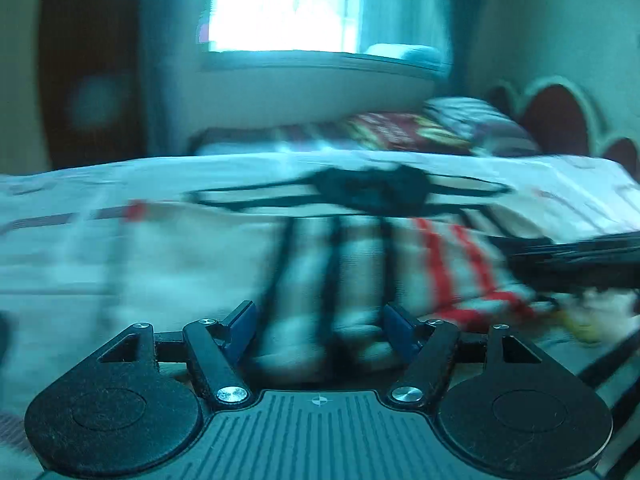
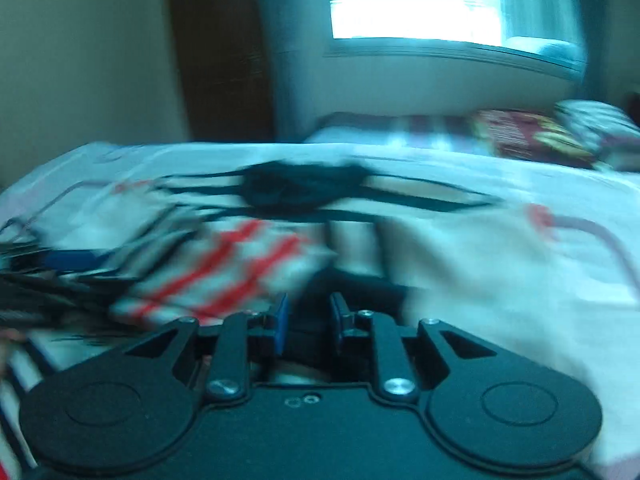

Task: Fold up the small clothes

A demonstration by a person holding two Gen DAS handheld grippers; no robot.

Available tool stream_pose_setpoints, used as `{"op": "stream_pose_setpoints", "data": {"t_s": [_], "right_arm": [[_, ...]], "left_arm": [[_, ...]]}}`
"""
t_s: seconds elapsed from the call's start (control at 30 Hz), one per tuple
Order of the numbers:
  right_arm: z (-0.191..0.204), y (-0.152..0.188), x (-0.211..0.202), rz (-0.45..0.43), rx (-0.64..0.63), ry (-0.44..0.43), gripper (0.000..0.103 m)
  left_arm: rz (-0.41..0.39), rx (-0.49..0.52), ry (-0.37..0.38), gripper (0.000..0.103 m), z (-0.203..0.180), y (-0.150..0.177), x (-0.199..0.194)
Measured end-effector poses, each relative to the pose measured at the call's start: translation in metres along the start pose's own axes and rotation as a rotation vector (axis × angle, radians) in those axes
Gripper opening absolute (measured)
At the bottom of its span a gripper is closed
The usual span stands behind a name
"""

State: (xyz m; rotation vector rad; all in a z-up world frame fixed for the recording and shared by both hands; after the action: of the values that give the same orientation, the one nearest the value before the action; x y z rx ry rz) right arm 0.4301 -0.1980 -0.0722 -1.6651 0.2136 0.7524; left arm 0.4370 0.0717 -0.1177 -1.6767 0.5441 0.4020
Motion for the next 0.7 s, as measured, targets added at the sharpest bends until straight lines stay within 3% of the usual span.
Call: {"op": "stream_pose_setpoints", "data": {"t_s": [0.1,0.23,0.3,0.37,0.4,0.47,0.63,0.7], "right_arm": [[-0.023,0.010,-0.001,0.014,0.078,-0.027,0.019],[-0.021,0.005,0.001,0.019,0.067,-0.020,0.020],[-0.019,0.000,-0.013,-0.025,0.033,-0.040,0.022],[-0.020,0.002,-0.012,-0.006,0.016,-0.054,0.022],[-0.020,0.006,-0.004,0.035,0.013,-0.064,0.023],[-0.022,0.012,-0.001,0.016,0.014,-0.073,0.023],[-0.028,0.002,-0.011,0.064,0.043,-0.097,0.026],[-0.037,0.003,-0.038,0.015,0.063,-0.121,0.035]], "left_arm": [[0.023,-0.068,0.008,0.072,0.018,0.004,0.002],[0.033,-0.051,-0.038,0.075,0.002,-0.005,0.007],[0.010,0.009,-0.064,0.075,-0.010,-0.006,-0.001],[0.048,0.021,-0.099,0.075,-0.011,0.000,0.003],[0.049,-0.013,-0.100,0.080,-0.008,0.003,0.006],[0.049,-0.054,-0.116,0.085,-0.004,0.003,0.008],[0.061,-0.010,-0.169,0.086,-0.014,-0.003,-0.009],[0.033,0.001,-0.160,0.099,-0.013,0.001,-0.032]]}}
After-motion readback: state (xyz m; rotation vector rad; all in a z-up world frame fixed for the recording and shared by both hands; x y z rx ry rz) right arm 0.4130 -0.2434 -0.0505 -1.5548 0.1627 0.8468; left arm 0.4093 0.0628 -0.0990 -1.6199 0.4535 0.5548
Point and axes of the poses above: each gripper's, at about its wrist camera, not at the fingertips, and x roughly the way its jaws point, z to its left, y to its underside, the point moved 1 cm from there along x, roughly the way its jaws point, and after that the axes turned 11 degrees about -x, right-handed, at the moved point
